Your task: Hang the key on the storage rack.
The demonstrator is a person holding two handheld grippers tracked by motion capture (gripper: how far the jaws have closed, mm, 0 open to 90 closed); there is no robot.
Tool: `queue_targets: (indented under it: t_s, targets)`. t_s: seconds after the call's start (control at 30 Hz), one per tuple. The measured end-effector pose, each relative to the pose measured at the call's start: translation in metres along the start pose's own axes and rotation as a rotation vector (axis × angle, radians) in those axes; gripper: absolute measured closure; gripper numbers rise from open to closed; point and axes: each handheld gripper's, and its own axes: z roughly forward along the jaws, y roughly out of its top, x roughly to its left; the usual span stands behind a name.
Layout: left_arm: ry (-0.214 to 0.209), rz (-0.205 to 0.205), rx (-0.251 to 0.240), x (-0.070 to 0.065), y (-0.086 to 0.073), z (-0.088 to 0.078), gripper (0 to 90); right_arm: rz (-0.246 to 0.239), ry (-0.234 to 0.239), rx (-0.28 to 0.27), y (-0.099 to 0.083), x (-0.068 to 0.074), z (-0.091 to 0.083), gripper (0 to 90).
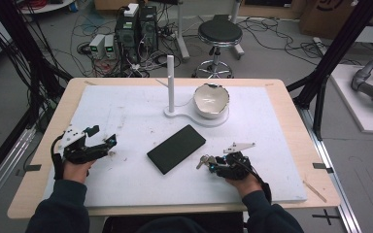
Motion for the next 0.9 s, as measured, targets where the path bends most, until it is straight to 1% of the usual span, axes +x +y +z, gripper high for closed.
queue_targets:
  t_s: [0.1,0.13,0.17,0.2,0.23,0.27,0.3,0.37,0.4,0.47,0.5,0.53,0.57,0.6,0.67,0.7,0.73,0.77,0.8,0.83,0.9]
  targets:
    - [0.001,0.002,0.003,0.0,0.0,0.0,21.9,0.03,0.027,0.003,0.0,-0.002,-0.001,72.8]
    - [0.001,0.0,0.003,0.0,0.0,0.0,21.9,0.03,0.027,0.003,0.0,-0.002,-0.001,72.8]
    - [0.0,0.0,0.002,0.0,0.0,0.001,22.0,0.06,0.057,-0.005,-0.002,-0.007,-0.001,74.8]
    - [0.001,-0.004,0.002,-0.001,0.0,0.001,21.9,0.072,0.065,-0.007,-0.002,-0.008,-0.001,77.0]
    - [0.0,-0.004,0.002,0.0,0.0,0.001,22.0,0.074,0.068,-0.013,-0.002,-0.009,-0.002,80.0]
    - [0.0,-0.004,0.002,0.0,0.0,0.001,22.0,0.069,0.061,-0.02,-0.002,-0.008,-0.003,90.0]
    - [0.001,0.0,0.005,0.0,0.0,0.001,22.0,0.041,0.059,-0.021,-0.002,-0.007,-0.005,90.0]
    - [0.0,0.001,0.005,0.0,0.0,0.001,22.0,0.006,0.064,-0.018,-0.001,-0.004,-0.003,90.0]
    - [0.0,0.001,0.007,0.0,0.0,0.001,22.0,-0.01,0.055,-0.018,-0.001,-0.002,-0.002,90.0]
    - [0.002,-0.001,0.005,0.0,0.0,0.001,22.1,0.002,0.062,-0.016,-0.001,-0.002,-0.002,89.8]
    - [0.003,-0.001,0.004,0.0,0.0,0.001,22.1,0.011,0.06,-0.016,-0.001,-0.003,-0.002,82.9]
    - [0.005,-0.001,0.005,0.001,0.0,0.001,22.1,0.024,0.054,-0.033,0.0,-0.004,-0.002,68.8]
    - [0.004,-0.002,0.004,0.001,0.0,0.001,22.1,0.039,0.037,-0.038,0.0,-0.005,-0.002,56.1]
    - [0.003,0.0,0.006,0.001,0.0,0.001,22.1,0.045,0.017,-0.038,0.001,-0.005,0.0,47.6]
    - [0.003,-0.002,0.004,0.001,0.0,0.001,22.1,0.023,0.001,-0.022,0.001,-0.003,0.004,40.7]
    - [0.003,-0.002,0.004,0.001,0.0,0.001,22.1,-0.003,-0.011,-0.023,0.002,0.0,0.005,37.2]
    - [0.003,-0.001,0.005,0.001,-0.001,0.001,22.1,-0.003,-0.011,-0.023,0.002,0.0,0.005,37.2]
    - [0.003,0.0,0.006,0.001,-0.001,0.001,22.1,-0.059,-0.041,-0.014,0.001,0.007,0.008,30.5]
    - [0.003,-0.003,0.006,0.001,-0.001,0.001,22.1,-0.092,-0.062,-0.006,0.001,0.011,0.01,30.1]
    - [0.003,-0.006,0.006,0.0,-0.001,0.001,22.1,-0.116,-0.082,0.001,0.001,0.014,0.01,30.7]
    - [-0.002,0.0,0.009,0.0,0.0,0.001,22.2,-0.111,-0.083,0.012,0.003,0.014,0.01,33.8]
